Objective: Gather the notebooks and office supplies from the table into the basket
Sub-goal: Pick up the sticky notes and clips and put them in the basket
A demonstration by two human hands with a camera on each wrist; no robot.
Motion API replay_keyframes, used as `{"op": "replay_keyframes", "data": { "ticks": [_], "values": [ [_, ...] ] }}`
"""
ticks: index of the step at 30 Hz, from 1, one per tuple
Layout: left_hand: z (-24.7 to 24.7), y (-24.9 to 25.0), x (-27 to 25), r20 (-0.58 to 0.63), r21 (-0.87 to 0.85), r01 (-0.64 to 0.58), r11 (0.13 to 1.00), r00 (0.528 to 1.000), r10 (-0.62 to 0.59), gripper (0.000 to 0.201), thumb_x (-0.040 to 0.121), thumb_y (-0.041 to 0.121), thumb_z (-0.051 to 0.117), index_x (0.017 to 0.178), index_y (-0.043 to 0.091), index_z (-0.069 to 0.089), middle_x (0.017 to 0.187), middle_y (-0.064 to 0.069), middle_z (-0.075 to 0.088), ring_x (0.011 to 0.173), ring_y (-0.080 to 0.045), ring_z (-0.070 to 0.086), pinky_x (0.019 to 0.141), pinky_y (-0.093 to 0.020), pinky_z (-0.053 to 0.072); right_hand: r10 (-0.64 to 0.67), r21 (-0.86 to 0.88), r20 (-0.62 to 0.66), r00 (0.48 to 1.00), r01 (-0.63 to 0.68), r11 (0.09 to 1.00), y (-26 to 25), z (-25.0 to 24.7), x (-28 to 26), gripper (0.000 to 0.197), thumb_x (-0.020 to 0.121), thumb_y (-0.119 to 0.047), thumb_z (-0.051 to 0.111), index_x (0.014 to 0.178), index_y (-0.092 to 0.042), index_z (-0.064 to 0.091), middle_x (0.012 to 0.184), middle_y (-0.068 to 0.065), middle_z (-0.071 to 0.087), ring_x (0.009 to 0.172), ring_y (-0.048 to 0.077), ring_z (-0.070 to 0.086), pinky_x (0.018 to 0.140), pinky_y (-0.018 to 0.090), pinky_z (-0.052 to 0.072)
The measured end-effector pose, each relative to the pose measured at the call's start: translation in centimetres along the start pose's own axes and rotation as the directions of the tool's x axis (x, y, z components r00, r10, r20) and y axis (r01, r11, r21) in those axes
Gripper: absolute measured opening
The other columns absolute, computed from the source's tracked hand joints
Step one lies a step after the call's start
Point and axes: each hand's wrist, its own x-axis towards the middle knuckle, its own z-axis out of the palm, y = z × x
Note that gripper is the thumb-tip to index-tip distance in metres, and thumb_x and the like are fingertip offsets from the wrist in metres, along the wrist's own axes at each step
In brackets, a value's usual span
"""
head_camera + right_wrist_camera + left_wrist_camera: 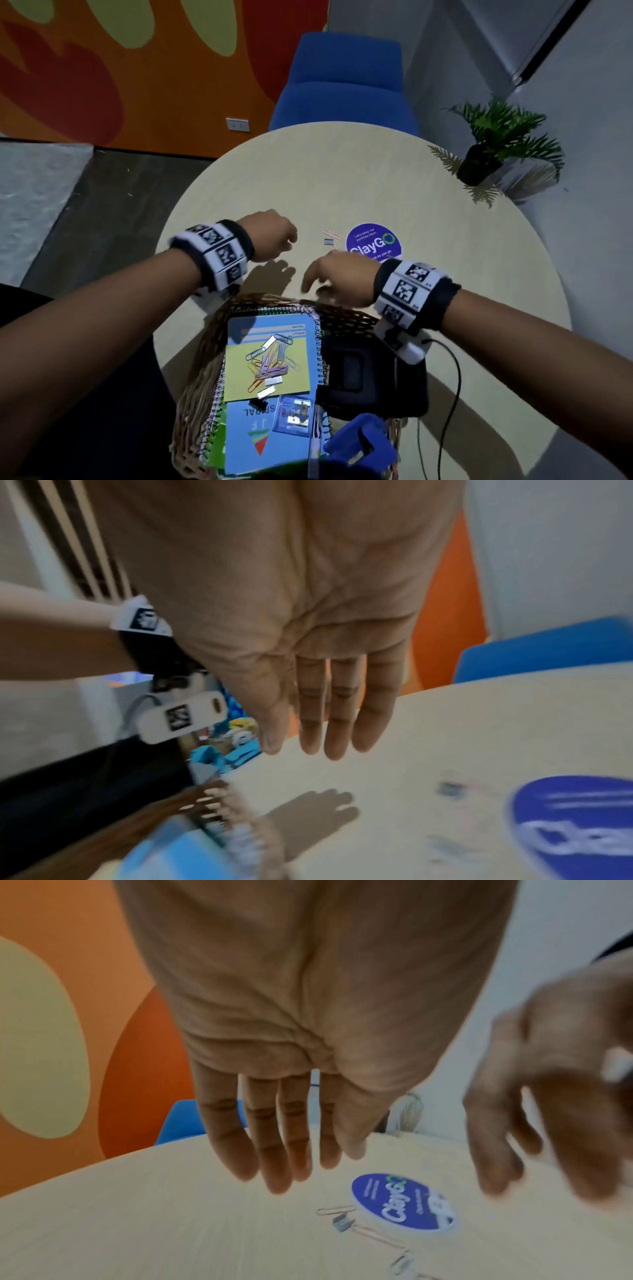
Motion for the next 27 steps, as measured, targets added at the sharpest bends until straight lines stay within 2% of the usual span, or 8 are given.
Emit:
{"op": "replay_keyframes", "data": {
  "ticks": [5, 9, 13, 15, 17, 22, 25, 27],
  "values": [
    [0.1, 0.8, 7.1, 0.006, 0.021, -0.022, 1.000, 1.000, 0.022, 0.033, 0.094, 0.020, 0.055, 0.126, 0.016, 0.059, 0.130, -0.011, 0.058, 0.120, -0.029, 0.053, 0.096, -0.037, 0.044, 0.162, -0.220, -0.017, 0.987, -0.162, 0.962, 8.9, -0.2, -0.3, 0.036, 0.092, -0.014, 0.049, 0.123, -0.032, 0.056, 0.130, -0.002, 0.057, 0.120, 0.023, 0.053, 0.089, 0.038, 0.045],
    [1.2, 1.7, 12.1, 0.075, -0.023, -0.022, 0.999, 0.997, 0.024, 0.031, 0.092, 0.015, 0.056, 0.122, 0.011, 0.062, 0.126, -0.011, 0.064, 0.119, -0.029, 0.056, 0.097, -0.034, 0.043, -0.009, -0.366, 0.114, 0.993, 0.050, 0.929, 10.7, 3.1, 0.0, 0.037, 0.096, -0.019, 0.042, 0.131, -0.028, 0.051, 0.138, -0.001, 0.048, 0.124, 0.026, 0.047, 0.084, 0.041, 0.048],
    [2.4, 2.8, 15.5, 0.185, -0.017, 0.002, 1.000, 0.983, 0.001, 0.025, 0.089, 0.016, 0.058, 0.110, 0.006, 0.069, 0.108, -0.013, 0.071, 0.094, -0.031, 0.064, 0.080, -0.031, 0.047, -0.234, -0.455, 0.189, 0.954, 0.296, 0.840, 11.8, 5.8, 2.7, 0.033, 0.098, -0.020, 0.040, 0.129, -0.016, 0.050, 0.143, 0.004, 0.043, 0.119, 0.031, 0.047, 0.080, 0.045, 0.052],
    [3.0, 3.3, 16.4, 0.181, -0.005, 0.004, 1.000, 0.984, -0.003, 0.023, 0.089, 0.019, 0.058, 0.103, 0.005, 0.070, 0.096, -0.012, 0.070, 0.082, -0.029, 0.062, 0.070, -0.028, 0.043, -0.329, -0.448, 0.103, 0.939, 0.339, 0.828, 12.2, 6.6, 3.8, 0.024, 0.093, -0.019, 0.050, 0.114, -0.012, 0.060, 0.128, 0.006, 0.056, 0.105, 0.031, 0.056, 0.068, 0.041, 0.056],
    [3.6, 3.8, 17.2, 0.128, -0.001, 0.010, 1.000, 0.992, -0.010, 0.023, 0.090, 0.021, 0.053, 0.096, 0.005, 0.068, 0.095, -0.014, 0.070, 0.086, -0.034, 0.064, 0.070, -0.030, 0.045, -0.350, -0.427, 0.037, 0.936, 0.331, 0.841, 12.6, 7.2, 4.3, 0.016, 0.088, -0.018, 0.058, 0.101, -0.011, 0.065, 0.111, 0.006, 0.063, 0.094, 0.029, 0.061, 0.061, 0.038, 0.056],
    [4.1, 3.7, 17.7, 0.172, 0.013, 0.034, 0.999, 0.985, -0.036, 0.007, 0.076, 0.010, 0.058, 0.069, 0.010, 0.060, 0.074, -0.013, 0.065, 0.064, -0.028, 0.054, 0.062, -0.029, 0.045, -0.192, -0.264, -0.094, 0.977, 0.162, 0.951, 13.6, 7.6, 3.5, 0.017, 0.089, -0.016, 0.055, 0.101, -0.012, 0.067, 0.099, 0.005, 0.065, 0.088, 0.026, 0.063, 0.072, 0.039, 0.056],
    [3.6, 3.4, 17.2, 0.199, -0.038, 0.039, 0.999, 0.980, -0.030, 0.015, 0.076, 0.006, 0.059, 0.085, 0.002, 0.071, 0.086, -0.012, 0.072, 0.073, -0.030, 0.062, 0.068, -0.031, 0.048, -0.064, -0.126, -0.142, 0.988, 0.046, 0.991, 14.4, 7.5, 2.6, 0.016, 0.089, -0.018, 0.053, 0.098, -0.016, 0.066, 0.099, 0.000, 0.065, 0.087, 0.021, 0.062, 0.075, 0.032, 0.053],
    [2.9, 3.3, 16.2, 0.126, -0.083, 0.039, 0.996, 0.992, -0.028, 0.015, 0.081, 0.009, 0.058, 0.092, 0.004, 0.068, 0.096, -0.011, 0.071, 0.085, -0.031, 0.064, 0.073, -0.031, 0.049, 0.010, -0.082, -0.150, 0.989, -0.022, 0.996, 14.8, 7.6, 2.1, 0.013, 0.088, -0.019, 0.052, 0.094, -0.018, 0.064, 0.096, -0.002, 0.064, 0.085, 0.020, 0.062, 0.071, 0.029, 0.049]
  ]
}}
